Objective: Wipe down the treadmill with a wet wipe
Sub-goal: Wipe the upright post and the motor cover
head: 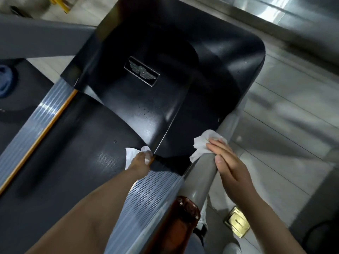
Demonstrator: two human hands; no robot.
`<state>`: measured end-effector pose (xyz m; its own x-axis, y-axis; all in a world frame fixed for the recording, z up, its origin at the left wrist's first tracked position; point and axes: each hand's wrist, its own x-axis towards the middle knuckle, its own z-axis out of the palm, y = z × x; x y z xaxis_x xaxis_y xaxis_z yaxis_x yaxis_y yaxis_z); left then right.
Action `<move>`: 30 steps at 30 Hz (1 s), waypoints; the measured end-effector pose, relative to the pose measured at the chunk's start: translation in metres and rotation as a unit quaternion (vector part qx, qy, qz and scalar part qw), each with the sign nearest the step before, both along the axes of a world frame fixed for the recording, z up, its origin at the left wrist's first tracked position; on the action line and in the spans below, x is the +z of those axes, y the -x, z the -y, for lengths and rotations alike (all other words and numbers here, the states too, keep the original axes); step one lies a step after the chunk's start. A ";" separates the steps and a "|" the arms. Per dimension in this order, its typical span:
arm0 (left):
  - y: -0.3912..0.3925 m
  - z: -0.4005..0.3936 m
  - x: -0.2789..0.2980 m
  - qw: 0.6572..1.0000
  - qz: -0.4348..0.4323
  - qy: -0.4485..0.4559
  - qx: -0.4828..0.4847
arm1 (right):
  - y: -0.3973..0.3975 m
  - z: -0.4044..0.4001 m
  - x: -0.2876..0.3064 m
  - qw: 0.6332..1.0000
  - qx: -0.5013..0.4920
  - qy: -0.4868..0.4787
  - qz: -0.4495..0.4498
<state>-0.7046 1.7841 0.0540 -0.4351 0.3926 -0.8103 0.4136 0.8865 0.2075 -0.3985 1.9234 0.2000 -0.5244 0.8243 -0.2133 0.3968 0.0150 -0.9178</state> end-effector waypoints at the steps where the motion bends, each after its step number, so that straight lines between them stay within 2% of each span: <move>1: -0.011 -0.015 0.032 1.000 0.001 -0.007 0.010 | -0.001 -0.004 -0.003 1.000 -0.017 0.015 0.017; 4: -0.018 -0.036 0.080 0.995 -0.009 -0.085 0.060 | 0.002 -0.005 0.003 0.991 -0.087 0.092 0.051; 6: -0.017 -0.042 0.103 0.988 -0.006 -0.132 0.080 | 0.002 0.009 0.022 0.993 -0.084 0.082 0.028; 10: -0.032 -0.059 0.159 0.957 0.063 -0.255 0.125 | -0.002 0.031 0.048 0.996 -0.029 0.051 -0.069; 12: -0.046 -0.075 0.183 0.941 0.123 -0.289 0.125 | -0.005 0.017 0.036 0.997 -0.042 0.050 -0.038; 14: -0.060 -0.091 0.192 0.932 0.185 -0.295 0.098 | -0.005 -0.005 0.015 0.994 -0.071 0.074 0.029; 16: -0.074 -0.112 0.191 0.930 0.220 -0.287 0.065 | -0.001 -0.026 0.000 0.984 -0.126 0.122 0.041; 22: -0.127 -0.164 0.174 0.917 0.311 -0.251 -0.021 | 0.002 -0.021 0.013 0.925 -0.269 0.258 -0.077; 24: -0.141 -0.175 0.174 0.915 0.317 -0.245 -0.047 | -0.003 -0.026 0.017 0.896 -0.312 0.288 -0.135; 26: -0.149 -0.182 0.171 0.918 0.299 -0.247 -0.086 | -0.006 -0.036 0.011 0.876 -0.349 0.301 -0.141; 28: -0.153 -0.186 0.173 0.922 0.288 -0.243 -0.091 | -0.007 -0.045 0.004 0.876 -0.360 0.305 -0.105; 30: -0.153 -0.188 0.172 0.928 0.276 -0.236 -0.083 | -0.010 -0.050 -0.002 0.890 -0.356 0.281 -0.045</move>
<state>-0.5517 1.9720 0.2258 0.0931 0.7851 -0.6123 0.2519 0.5764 0.7774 -0.3882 1.9734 0.1976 0.0523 0.7316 -0.6797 0.0468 -0.6817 -0.7301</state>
